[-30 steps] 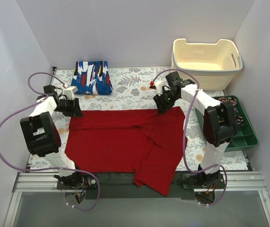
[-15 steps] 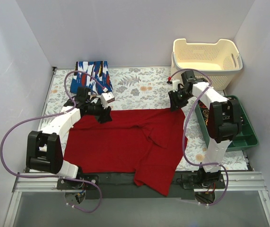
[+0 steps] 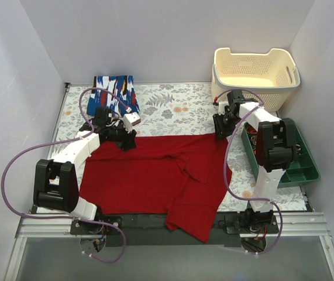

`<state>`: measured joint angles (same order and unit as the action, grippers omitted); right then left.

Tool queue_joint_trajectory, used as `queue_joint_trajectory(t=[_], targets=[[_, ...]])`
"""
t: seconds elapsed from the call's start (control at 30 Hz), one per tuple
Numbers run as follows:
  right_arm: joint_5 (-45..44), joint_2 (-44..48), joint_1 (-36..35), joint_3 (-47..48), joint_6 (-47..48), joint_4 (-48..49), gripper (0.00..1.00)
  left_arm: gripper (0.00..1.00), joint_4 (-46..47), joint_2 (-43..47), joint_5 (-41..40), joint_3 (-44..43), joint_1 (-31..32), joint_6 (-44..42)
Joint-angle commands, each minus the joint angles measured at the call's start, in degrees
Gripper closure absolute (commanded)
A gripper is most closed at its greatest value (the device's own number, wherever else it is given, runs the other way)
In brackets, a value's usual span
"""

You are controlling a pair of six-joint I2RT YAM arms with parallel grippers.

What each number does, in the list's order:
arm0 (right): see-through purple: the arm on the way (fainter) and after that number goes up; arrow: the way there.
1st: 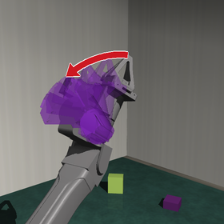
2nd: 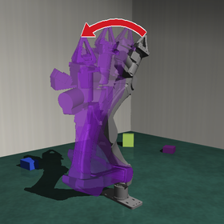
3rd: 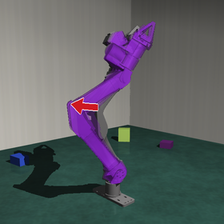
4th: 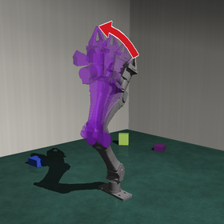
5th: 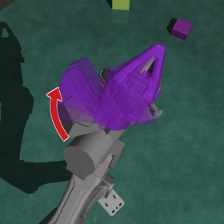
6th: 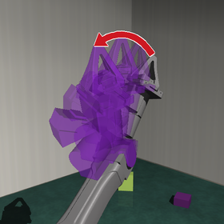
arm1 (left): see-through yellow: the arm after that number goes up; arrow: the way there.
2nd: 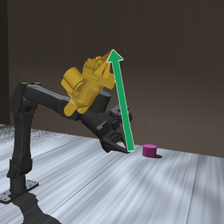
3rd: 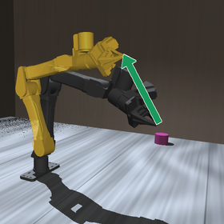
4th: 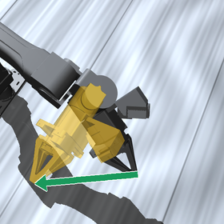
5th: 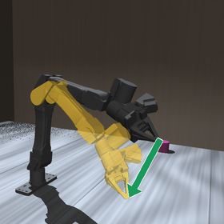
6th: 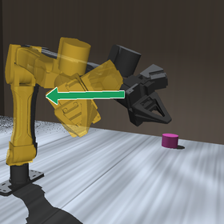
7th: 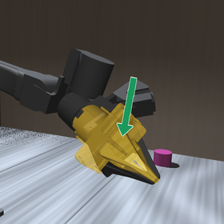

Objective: Fold and stack the mixed laundry pile
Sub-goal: Fold the T-shirt at the center of the board.

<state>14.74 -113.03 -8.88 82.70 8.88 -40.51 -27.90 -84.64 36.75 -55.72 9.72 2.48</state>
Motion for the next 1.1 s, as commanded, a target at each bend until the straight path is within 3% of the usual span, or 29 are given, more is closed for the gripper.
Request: queue_joint_trajectory(t=[0.0,0.1,0.2,0.23,0.33,0.57,0.73,1.0,1.07], targets=[[1.4,-1.2,0.4,2.2,-1.4,1.5,0.58,0.61,1.4,2.8,-1.3,0.9,-0.7,1.8],[2.9,-2.6,0.8,3.4,-1.9,1.4,0.59,0.61,1.3,2.7,-1.5,0.4,-1.9,2.4],[5.4,-2.2,1.3,3.4,-2.2,1.1,0.67,0.61,0.7,2.7,-1.3,-0.2,-3.4,2.3],[5.8,-1.8,1.6,3.2,-2.2,1.1,0.82,0.61,0.6,2.6,-1.3,-0.3,-4.2,2.1],[6.6,0.4,2.3,1.5,-2.4,0.1,0.99,0.62,-0.8,2.9,-0.1,-0.4,-5.1,0.3],[7.0,5.2,2.6,-3.4,-2.6,-1.2,0.99,0.63,0.1,5.4,5.3,1.2,-3.8,-6.6],[6.8,4.2,2.7,-4.7,-2.3,-1.0,0.99,0.63,2.8,6.2,7.8,2.2,5.2,-11.2],[6.3,-0.5,2.7,-3.3,-1.9,1.0,0.99,0.62,23.6,4.9,2.8,10.0,31.6,-15.8],[6.3,-0.5,2.7,-3.5,-1.9,1.2,0.99,0.62,31.1,1.9,1.0,11.1,35.4,-16.5]])
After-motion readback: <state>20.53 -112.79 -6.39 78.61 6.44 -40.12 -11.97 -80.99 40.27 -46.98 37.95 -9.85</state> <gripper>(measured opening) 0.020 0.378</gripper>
